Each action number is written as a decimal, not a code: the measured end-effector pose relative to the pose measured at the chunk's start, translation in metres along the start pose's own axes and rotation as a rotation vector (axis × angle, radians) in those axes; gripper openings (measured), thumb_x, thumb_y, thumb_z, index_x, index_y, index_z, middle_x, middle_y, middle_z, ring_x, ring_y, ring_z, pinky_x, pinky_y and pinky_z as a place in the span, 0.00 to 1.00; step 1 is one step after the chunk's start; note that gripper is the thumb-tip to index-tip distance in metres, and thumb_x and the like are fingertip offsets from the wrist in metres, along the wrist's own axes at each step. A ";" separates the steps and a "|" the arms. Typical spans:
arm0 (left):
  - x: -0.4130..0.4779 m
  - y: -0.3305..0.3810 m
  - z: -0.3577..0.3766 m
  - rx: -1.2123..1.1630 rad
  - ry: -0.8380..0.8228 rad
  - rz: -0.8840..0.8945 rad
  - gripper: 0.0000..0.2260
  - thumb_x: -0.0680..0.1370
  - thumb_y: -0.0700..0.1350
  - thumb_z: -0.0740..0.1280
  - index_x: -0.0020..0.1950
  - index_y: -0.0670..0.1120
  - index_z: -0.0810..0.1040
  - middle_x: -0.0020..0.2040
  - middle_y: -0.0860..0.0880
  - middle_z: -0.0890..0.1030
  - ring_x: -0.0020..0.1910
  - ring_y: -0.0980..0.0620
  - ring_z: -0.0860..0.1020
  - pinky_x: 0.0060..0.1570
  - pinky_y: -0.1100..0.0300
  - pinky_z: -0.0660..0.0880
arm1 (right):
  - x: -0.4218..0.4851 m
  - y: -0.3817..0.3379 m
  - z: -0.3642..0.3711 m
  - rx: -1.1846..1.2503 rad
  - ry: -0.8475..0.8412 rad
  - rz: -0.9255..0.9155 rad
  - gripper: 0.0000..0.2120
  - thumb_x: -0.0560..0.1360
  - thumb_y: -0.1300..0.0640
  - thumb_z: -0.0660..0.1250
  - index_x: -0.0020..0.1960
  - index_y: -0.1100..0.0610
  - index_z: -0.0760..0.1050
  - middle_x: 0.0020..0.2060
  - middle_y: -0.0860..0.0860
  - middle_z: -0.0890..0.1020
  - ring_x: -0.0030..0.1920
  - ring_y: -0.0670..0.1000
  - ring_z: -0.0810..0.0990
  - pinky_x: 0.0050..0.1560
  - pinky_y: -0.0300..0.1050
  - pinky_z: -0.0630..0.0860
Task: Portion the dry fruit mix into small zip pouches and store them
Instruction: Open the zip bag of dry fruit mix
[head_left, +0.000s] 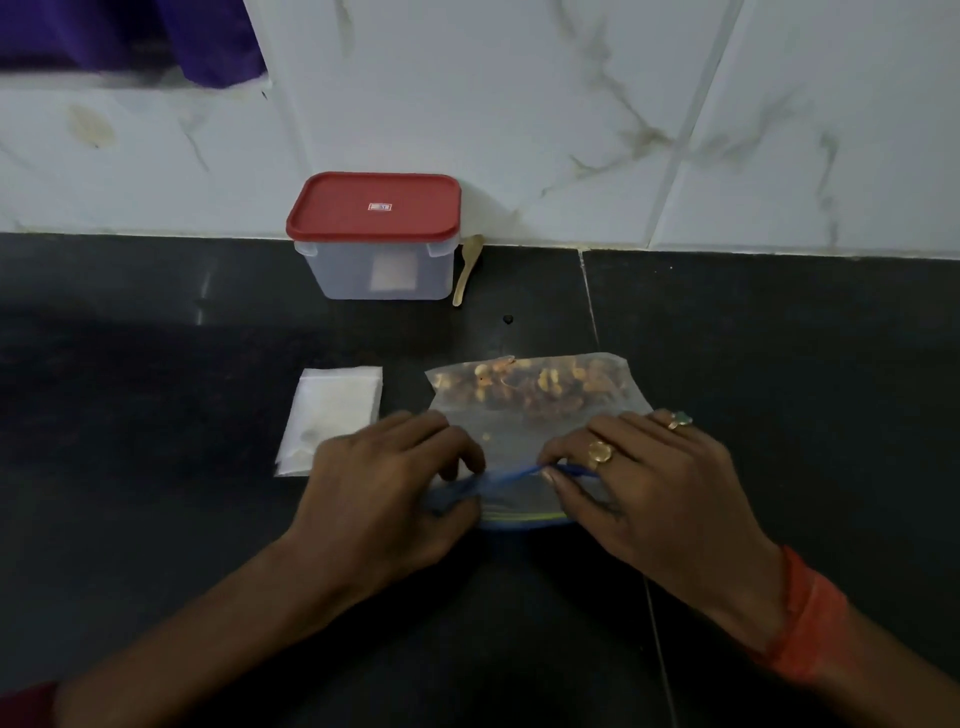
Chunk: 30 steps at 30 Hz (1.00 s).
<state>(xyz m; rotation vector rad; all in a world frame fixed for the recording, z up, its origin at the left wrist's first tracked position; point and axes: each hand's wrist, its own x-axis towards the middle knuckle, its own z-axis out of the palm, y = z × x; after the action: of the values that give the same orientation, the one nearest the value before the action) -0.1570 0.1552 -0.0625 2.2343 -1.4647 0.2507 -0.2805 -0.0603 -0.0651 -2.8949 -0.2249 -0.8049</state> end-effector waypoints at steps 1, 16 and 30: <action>0.002 -0.004 -0.003 -0.014 0.035 -0.020 0.10 0.71 0.56 0.70 0.50 0.55 0.79 0.44 0.58 0.79 0.38 0.62 0.76 0.34 0.61 0.79 | 0.001 0.004 -0.003 -0.037 0.008 -0.031 0.08 0.79 0.49 0.66 0.50 0.50 0.82 0.42 0.46 0.83 0.41 0.48 0.80 0.43 0.47 0.76; -0.020 0.007 0.002 -0.383 0.227 -0.481 0.12 0.61 0.54 0.82 0.32 0.49 0.83 0.29 0.53 0.83 0.27 0.55 0.81 0.28 0.65 0.77 | -0.047 0.025 -0.037 0.187 0.157 0.310 0.09 0.65 0.42 0.76 0.37 0.46 0.83 0.28 0.39 0.80 0.32 0.43 0.80 0.34 0.30 0.74; 0.038 0.021 0.015 -1.325 0.209 -0.796 0.11 0.82 0.44 0.66 0.53 0.36 0.82 0.47 0.40 0.86 0.40 0.47 0.85 0.39 0.55 0.84 | 0.015 0.011 -0.016 1.065 0.231 0.800 0.09 0.80 0.57 0.66 0.44 0.58 0.82 0.36 0.57 0.83 0.34 0.53 0.81 0.30 0.41 0.78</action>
<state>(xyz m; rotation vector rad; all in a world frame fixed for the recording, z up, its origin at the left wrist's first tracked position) -0.1616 0.1102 -0.0556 1.3726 -0.2637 -0.5683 -0.2743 -0.0716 -0.0446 -1.6387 0.3947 -0.5727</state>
